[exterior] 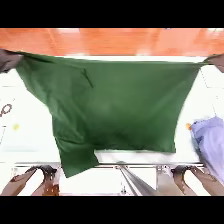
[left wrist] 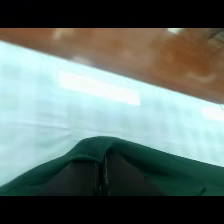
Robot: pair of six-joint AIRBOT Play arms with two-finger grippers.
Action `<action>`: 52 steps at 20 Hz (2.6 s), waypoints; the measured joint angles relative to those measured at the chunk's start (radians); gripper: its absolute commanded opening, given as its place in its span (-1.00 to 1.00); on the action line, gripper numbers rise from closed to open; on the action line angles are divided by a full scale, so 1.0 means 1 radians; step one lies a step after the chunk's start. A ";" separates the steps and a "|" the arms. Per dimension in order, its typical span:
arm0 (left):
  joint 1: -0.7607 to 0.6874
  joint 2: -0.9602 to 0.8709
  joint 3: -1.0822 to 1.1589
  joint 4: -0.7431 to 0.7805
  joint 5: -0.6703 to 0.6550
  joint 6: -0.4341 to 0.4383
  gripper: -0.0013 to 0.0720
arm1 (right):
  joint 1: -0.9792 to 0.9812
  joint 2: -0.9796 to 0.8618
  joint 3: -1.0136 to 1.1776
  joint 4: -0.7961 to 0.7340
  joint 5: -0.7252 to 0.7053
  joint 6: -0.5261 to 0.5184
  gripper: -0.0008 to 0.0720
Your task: Fold the shirts.
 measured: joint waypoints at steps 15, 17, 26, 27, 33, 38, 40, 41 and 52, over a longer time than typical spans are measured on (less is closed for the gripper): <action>-0.169 -0.945 0.602 -0.037 0.123 -0.097 -0.91 | 0.104 -1.007 0.614 0.107 -0.211 0.071 -0.91; -0.170 -0.973 0.617 -0.034 0.117 -0.105 -0.91 | 0.104 -1.051 0.640 0.108 -0.208 0.083 -0.90; -0.166 -1.006 0.633 0.037 -0.005 -0.136 0.43 | 0.100 -1.109 0.666 0.122 -0.169 0.101 0.14; -0.159 -1.004 0.633 0.041 -0.040 -0.145 0.43 | 0.093 -1.104 0.667 0.129 -0.144 0.103 0.14; -0.028 -0.900 0.602 0.134 -0.362 -0.185 0.43 | -0.070 -0.991 0.654 0.110 0.159 0.102 0.14; 0.114 -0.547 0.204 0.282 -0.392 -0.179 0.42 | -0.174 -0.720 0.307 0.028 0.253 0.040 0.14; 0.193 -0.385 -0.048 0.301 -0.345 -0.177 0.42 | -0.194 -0.581 0.074 0.060 0.193 -0.013 0.14; 0.235 -0.315 -0.168 0.299 -0.328 -0.176 0.42 | -0.205 -0.515 -0.034 0.089 0.166 -0.041 0.14; 0.412 -0.159 -0.719 0.106 -0.267 -0.023 0.42 | -0.249 -0.094 -0.504 0.216 0.109 -0.174 0.14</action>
